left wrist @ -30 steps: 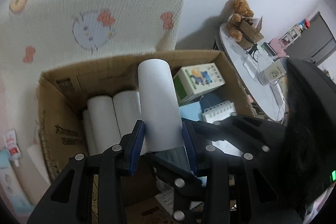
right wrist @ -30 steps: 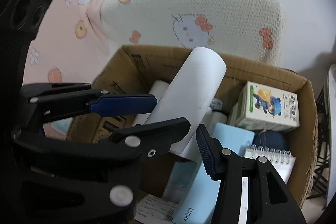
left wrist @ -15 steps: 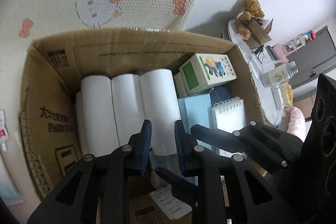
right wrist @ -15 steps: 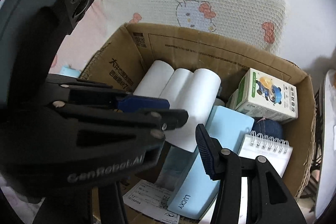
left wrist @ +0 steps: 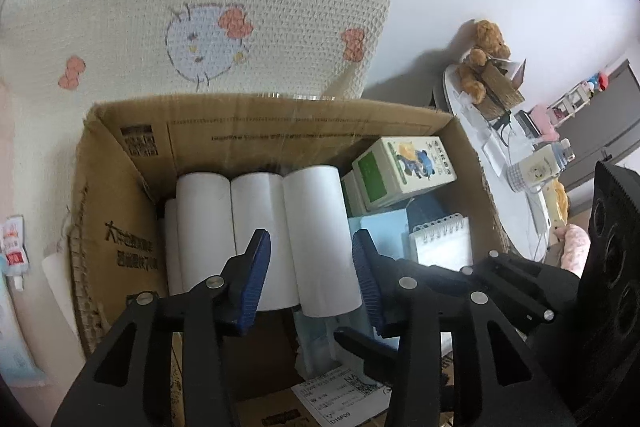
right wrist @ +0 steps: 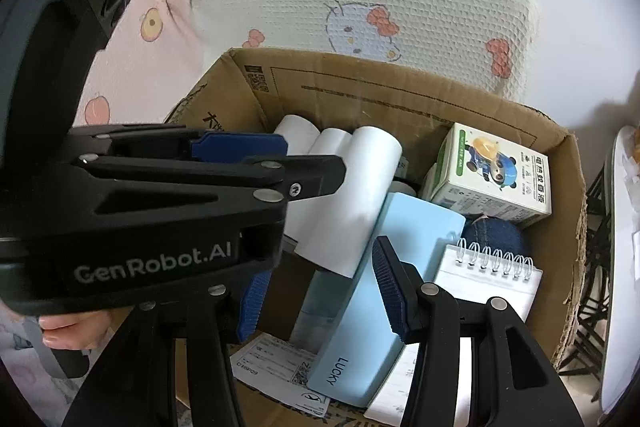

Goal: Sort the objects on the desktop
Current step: 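Lower the roll into the box beside the other rolls and open the left gripper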

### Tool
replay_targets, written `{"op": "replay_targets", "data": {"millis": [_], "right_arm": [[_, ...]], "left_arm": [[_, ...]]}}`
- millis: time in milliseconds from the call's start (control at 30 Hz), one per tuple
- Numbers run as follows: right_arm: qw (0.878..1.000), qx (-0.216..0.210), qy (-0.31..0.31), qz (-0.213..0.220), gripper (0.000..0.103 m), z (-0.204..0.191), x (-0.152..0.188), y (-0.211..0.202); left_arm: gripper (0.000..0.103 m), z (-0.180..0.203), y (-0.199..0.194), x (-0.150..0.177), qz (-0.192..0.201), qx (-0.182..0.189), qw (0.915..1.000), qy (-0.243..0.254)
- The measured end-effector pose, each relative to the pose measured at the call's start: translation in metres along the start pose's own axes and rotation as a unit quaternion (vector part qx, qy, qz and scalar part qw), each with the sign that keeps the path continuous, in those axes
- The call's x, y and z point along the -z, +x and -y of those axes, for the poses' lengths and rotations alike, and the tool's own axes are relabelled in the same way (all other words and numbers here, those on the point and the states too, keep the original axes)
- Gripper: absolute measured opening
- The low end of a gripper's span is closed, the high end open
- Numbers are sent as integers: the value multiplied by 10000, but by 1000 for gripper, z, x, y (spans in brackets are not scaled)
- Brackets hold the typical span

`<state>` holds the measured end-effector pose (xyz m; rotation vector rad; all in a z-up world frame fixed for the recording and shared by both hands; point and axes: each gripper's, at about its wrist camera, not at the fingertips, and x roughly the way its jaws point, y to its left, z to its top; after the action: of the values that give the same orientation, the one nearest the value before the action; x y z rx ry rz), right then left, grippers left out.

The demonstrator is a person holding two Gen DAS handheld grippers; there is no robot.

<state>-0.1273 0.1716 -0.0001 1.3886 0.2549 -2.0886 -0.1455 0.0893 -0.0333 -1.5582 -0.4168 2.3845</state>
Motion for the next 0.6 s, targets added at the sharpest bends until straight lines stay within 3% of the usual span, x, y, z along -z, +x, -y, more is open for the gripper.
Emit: {"op": "replay_targets", "data": {"millis": [100, 167, 233, 400, 600], "right_arm": [[9999, -112, 86, 8, 48, 6, -1, 0], [9998, -95, 176, 60, 43, 10, -3, -1], [9995, -137, 290, 44, 32, 14, -3, 0], [9983, -209, 543, -85, 27, 28, -13, 12], [9996, -13, 226, -181, 21, 19, -15, 19]], "left_arm": [[46, -2, 4, 1, -32, 77, 10000, -6], [46, -4, 6, 0, -23, 29, 10000, -22], [42, -7, 10, -1, -34, 53, 9999, -124], [32, -13, 22, -5, -206, 84, 9994, -262], [19, -9, 26, -11, -214, -6, 9996, -157]]}}
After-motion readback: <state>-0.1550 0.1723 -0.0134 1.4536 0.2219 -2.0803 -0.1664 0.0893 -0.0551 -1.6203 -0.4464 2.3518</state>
